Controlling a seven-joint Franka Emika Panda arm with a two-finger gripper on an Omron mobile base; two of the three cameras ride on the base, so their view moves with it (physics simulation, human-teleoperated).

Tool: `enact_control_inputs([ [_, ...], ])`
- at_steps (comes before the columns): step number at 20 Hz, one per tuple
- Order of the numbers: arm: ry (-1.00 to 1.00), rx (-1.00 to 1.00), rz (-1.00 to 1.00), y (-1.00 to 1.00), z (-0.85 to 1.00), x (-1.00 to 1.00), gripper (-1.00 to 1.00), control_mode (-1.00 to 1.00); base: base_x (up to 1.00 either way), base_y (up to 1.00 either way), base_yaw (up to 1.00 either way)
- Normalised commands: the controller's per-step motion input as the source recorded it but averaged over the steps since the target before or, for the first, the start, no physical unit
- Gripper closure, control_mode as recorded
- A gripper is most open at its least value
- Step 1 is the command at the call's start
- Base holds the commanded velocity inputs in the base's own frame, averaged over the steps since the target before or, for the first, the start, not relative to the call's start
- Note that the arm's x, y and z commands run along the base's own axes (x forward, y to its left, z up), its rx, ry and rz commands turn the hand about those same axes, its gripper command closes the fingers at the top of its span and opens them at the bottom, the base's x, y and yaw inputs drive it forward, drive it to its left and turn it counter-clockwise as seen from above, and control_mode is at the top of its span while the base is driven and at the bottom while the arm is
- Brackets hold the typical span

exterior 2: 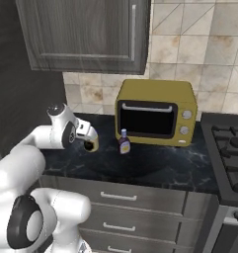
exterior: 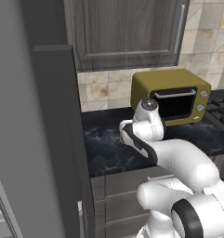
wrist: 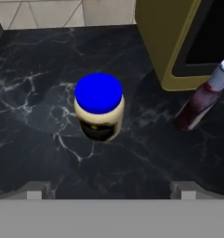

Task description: Place the condiment bottle and mayonnaise from the counter to the top shelf of the fridge. If the existing items in the fridge are on the top shelf, move them to other shelves.

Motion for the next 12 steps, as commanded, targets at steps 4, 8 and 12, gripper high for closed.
enact_control_inputs([
  [4,0.0,0.0,0.0,0.0,-0.08,0.28,-1.0,-1.0,0.0,0.0,0.0],
  [8,0.0,0.0,0.0,0.0,-0.13,0.36,-1.0,-1.0,0.0,0.0,0.0],
  [12,0.0,0.0,0.0,0.0,-0.2,0.41,-1.0,-1.0,0.0,0.0,0.0],
])
